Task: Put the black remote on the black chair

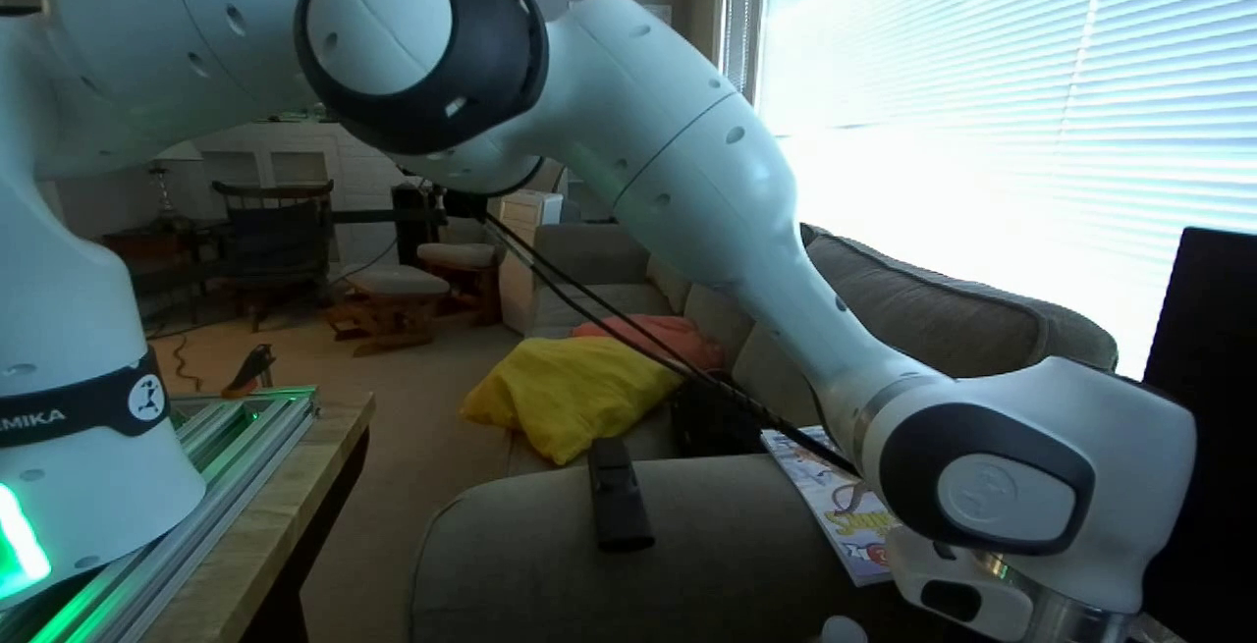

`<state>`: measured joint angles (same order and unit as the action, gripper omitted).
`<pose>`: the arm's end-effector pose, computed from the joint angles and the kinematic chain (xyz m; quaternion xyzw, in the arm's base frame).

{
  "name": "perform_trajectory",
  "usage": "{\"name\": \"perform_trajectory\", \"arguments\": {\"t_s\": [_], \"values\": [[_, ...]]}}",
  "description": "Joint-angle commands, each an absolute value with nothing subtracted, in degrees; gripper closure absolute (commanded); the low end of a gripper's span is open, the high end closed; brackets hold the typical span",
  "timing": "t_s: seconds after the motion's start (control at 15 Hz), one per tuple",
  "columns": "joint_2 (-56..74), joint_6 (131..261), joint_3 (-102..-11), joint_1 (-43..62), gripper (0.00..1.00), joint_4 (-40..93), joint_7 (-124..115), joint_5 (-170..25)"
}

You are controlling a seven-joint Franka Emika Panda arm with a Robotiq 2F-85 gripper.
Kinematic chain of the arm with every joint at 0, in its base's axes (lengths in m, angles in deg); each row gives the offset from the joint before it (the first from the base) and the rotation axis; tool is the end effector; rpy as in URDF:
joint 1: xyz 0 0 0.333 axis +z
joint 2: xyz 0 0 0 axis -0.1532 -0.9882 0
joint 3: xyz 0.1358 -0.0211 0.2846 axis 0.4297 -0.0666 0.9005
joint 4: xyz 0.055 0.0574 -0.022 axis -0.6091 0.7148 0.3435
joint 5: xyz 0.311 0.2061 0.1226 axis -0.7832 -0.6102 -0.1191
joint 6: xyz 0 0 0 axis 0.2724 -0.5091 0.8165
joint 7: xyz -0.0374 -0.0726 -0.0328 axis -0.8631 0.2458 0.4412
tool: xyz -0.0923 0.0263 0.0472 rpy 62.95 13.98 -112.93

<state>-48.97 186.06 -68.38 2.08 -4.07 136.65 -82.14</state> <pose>0.6856 -0.2224 0.0079 0.1504 -0.9795 0.0463 0.1259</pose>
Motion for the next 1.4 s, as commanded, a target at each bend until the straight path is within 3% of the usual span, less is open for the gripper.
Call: {"name": "perform_trajectory", "arguments": {"t_s": [0.0,0.47,0.53,0.8,1.33], "values": [[-52.52,182.25,-68.95,1.91,0.72,-10.15,140.43,-80.12],[-55.24,178.32,-68.82,1.21,0.72,-15.23,141.88,-79.16],[-55.50,177.73,-68.76,1.09,0.30,-15.86,141.87,-79.06],[-56.39,176.11,-68.73,0.65,0.01,-17.86,141.96,-78.78],[-52.16,178.46,-69.87,1.20,0.00,-13.72,140.12,-80.91]]}}
